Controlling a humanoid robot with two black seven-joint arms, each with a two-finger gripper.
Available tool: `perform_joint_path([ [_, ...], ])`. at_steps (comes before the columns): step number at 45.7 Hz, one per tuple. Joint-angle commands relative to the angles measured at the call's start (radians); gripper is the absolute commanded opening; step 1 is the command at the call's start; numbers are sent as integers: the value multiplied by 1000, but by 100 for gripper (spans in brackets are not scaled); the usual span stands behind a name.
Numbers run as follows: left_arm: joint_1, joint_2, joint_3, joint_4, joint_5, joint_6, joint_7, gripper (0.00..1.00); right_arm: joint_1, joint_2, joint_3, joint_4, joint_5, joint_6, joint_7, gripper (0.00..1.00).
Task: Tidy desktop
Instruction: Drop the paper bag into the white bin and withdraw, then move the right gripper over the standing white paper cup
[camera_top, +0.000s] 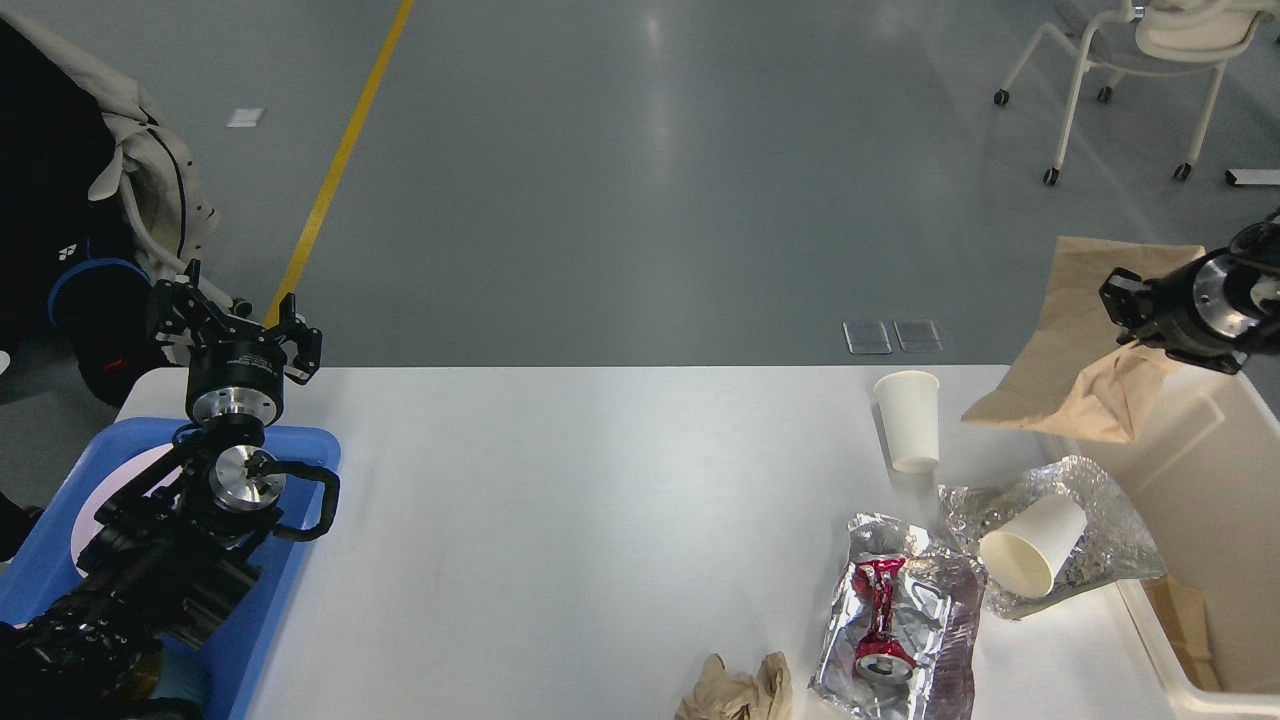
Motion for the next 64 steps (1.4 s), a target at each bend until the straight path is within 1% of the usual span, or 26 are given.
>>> perform_joint_path([
  [1, 0, 0, 0, 0, 0, 0, 0, 98, -177, -9, 111, -215, 72, -38, 4, 0],
  [5, 0, 0, 0, 0, 0, 0, 0, 98, -325, -2, 197, -347, 105, -118, 3, 0],
  [10, 0, 0, 0, 0, 0, 0, 0, 98, -447, 30, 234, -448, 113, -224, 3, 0],
  [16, 0, 0, 0, 0, 0, 0, 0, 98, -540, 90, 234, -569, 116, -281, 4, 0],
  [24, 0, 0, 0, 0, 0, 0, 0, 98, -619, 128, 239, -586, 116, -343, 4, 0],
  [30, 0, 0, 0, 0, 0, 0, 0, 98, -632, 134, 236, -586, 113, -347, 4, 0],
  [31, 0, 0, 0, 0, 0, 0, 0, 98, -634, 133, 234, -586, 110, -347, 4, 4],
  [32, 0, 0, 0, 0, 0, 0, -1, 98, -634, 134, 231, -586, 107, -347, 4, 19],
  [33, 0, 0, 0, 0, 0, 0, 0, 98, -634, 134, 231, -585, 105, -345, 4, 43],
  [34, 0, 0, 0, 0, 0, 0, 0, 98, -634, 134, 231, -582, 105, -339, 4, 84],
  [35, 0, 0, 0, 0, 0, 0, -1, 98, -634, 134, 231, -582, 105, -337, 1, 100],
  [45, 0, 0, 0, 0, 0, 0, 0, 98, -651, 143, 234, -577, 110, -339, 3, 100],
  [54, 0, 0, 0, 0, 0, 0, 0, 98, -614, 156, 233, -571, 112, -337, 3, 100],
  [57, 0, 0, 0, 0, 0, 0, 0, 98, -574, 169, 234, -525, 112, -337, 3, 100],
  [64, 0, 0, 0, 0, 0, 0, 0, 98, -461, 153, 219, -410, 98, -333, 3, 100],
])
